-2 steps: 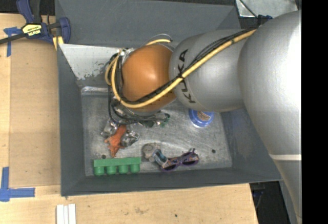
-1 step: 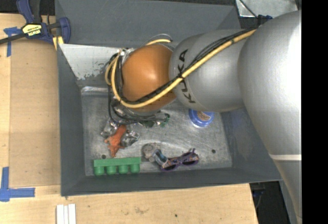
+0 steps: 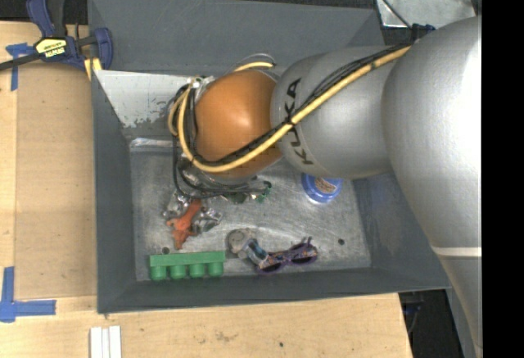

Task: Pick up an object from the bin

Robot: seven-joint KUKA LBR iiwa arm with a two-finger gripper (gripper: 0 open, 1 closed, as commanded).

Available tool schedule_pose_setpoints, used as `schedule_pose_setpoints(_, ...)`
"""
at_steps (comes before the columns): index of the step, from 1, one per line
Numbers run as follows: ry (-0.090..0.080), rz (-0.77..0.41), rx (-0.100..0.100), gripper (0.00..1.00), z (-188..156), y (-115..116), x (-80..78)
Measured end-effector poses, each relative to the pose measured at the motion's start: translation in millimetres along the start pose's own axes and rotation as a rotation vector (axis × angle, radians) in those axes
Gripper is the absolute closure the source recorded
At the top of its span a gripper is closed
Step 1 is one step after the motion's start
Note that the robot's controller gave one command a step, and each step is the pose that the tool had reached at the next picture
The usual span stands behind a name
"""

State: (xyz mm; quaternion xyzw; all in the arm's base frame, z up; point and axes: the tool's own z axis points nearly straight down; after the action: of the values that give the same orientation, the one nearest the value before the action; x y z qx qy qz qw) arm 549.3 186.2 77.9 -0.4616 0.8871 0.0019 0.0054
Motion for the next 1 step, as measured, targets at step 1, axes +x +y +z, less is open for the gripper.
schedule_pose_setpoints(1, 0.002, 0.000, 0.001, 1.00, -5.4, -0.4, 0.0)
